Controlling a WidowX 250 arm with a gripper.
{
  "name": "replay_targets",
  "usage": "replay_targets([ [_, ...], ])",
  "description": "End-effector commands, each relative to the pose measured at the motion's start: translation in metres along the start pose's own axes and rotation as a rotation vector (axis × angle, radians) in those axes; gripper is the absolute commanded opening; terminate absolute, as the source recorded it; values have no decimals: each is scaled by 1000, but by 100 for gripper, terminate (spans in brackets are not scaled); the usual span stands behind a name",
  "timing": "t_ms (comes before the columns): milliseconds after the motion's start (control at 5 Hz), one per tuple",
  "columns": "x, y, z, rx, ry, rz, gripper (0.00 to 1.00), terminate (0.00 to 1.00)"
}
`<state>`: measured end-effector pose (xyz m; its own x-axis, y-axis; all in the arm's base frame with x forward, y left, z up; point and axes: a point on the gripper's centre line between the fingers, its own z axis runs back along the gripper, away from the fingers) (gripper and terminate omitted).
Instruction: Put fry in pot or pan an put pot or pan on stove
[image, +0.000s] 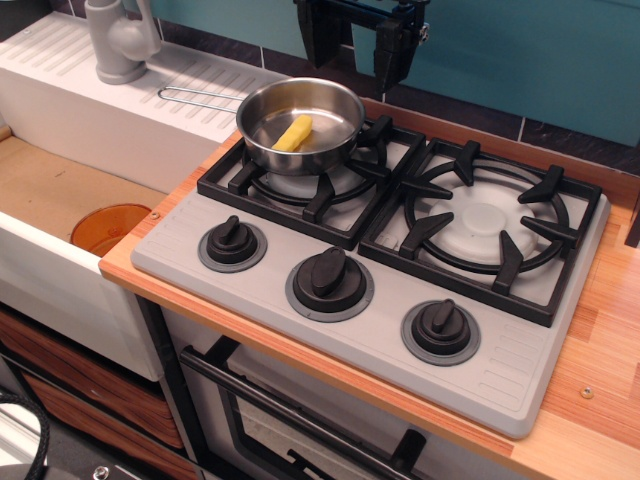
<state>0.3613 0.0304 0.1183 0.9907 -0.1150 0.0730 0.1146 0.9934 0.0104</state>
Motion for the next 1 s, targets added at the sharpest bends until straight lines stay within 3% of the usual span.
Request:
replay_targets([
  [0, 11, 4, 24, 17, -70, 3, 100, 0],
  [200, 11, 4, 24, 17, -70, 3, 100, 0],
  [400, 2, 1, -17, 17, -152, 6, 100, 0],
  [800, -2, 5, -58, 8, -238, -6, 100, 0],
])
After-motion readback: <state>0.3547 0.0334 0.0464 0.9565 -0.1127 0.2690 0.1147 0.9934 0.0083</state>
